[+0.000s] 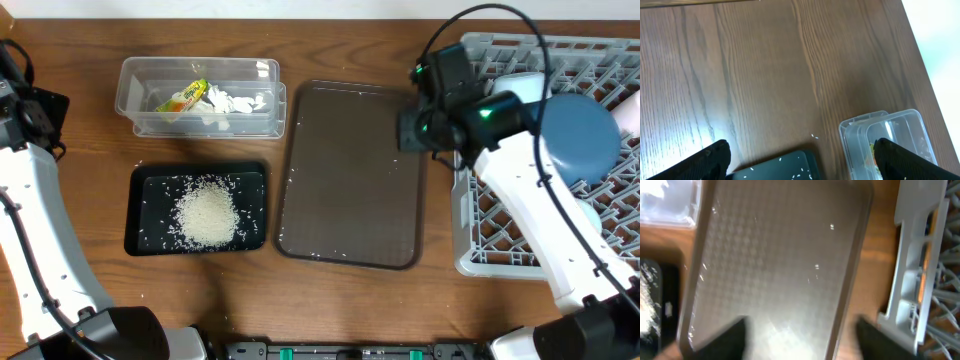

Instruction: Sort waste into correct bins and load items into the dishwasher rack

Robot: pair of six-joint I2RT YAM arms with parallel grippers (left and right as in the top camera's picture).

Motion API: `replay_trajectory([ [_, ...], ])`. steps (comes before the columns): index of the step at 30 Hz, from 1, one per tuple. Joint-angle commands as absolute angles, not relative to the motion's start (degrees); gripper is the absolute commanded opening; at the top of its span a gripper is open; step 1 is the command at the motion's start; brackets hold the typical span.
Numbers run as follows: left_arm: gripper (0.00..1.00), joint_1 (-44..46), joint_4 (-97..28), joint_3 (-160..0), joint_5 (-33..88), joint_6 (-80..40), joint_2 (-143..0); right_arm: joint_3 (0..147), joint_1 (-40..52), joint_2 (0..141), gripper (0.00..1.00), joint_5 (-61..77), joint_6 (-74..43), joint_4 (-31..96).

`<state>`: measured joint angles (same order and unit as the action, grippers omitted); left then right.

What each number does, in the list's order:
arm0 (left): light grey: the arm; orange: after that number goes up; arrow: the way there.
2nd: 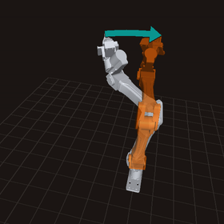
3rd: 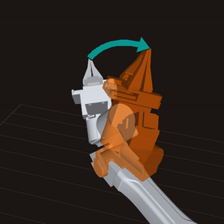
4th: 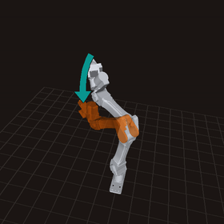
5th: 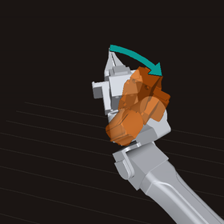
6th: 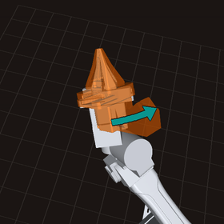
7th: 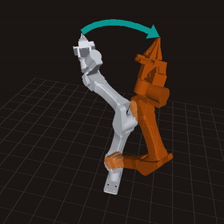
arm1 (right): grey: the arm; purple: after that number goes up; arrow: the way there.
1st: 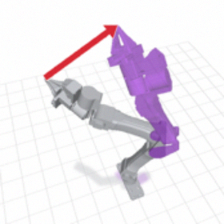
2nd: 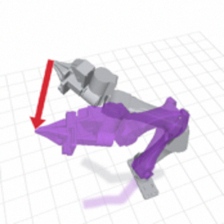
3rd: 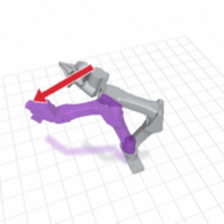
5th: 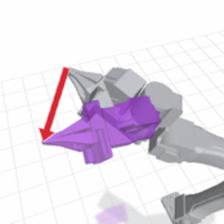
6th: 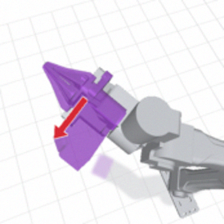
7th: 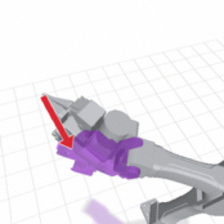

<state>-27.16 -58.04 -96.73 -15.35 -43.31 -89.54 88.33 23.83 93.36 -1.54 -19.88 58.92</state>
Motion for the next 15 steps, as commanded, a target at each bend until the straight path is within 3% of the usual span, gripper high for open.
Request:
replay_trajectory([
  [1,0.93,-27.27,-58.08,-96.55,-15.7,-43.4,-89.54,88.33,24.86,92.73,0.99,-4.49,-19.0,61.93],
  [10,0.93,-27.24,-58.08,-96.55,-15.7,-43.4,-89.54,88.33,24.86,92.73,0.99,-4.43,-19.05,69.71],
  [15,0.93,-27.24,-58.08,-96.55,-15.7,-43.38,-89.54,88.33,23.88,92.66,0.99,-3.95,-25.36,74.35],
])
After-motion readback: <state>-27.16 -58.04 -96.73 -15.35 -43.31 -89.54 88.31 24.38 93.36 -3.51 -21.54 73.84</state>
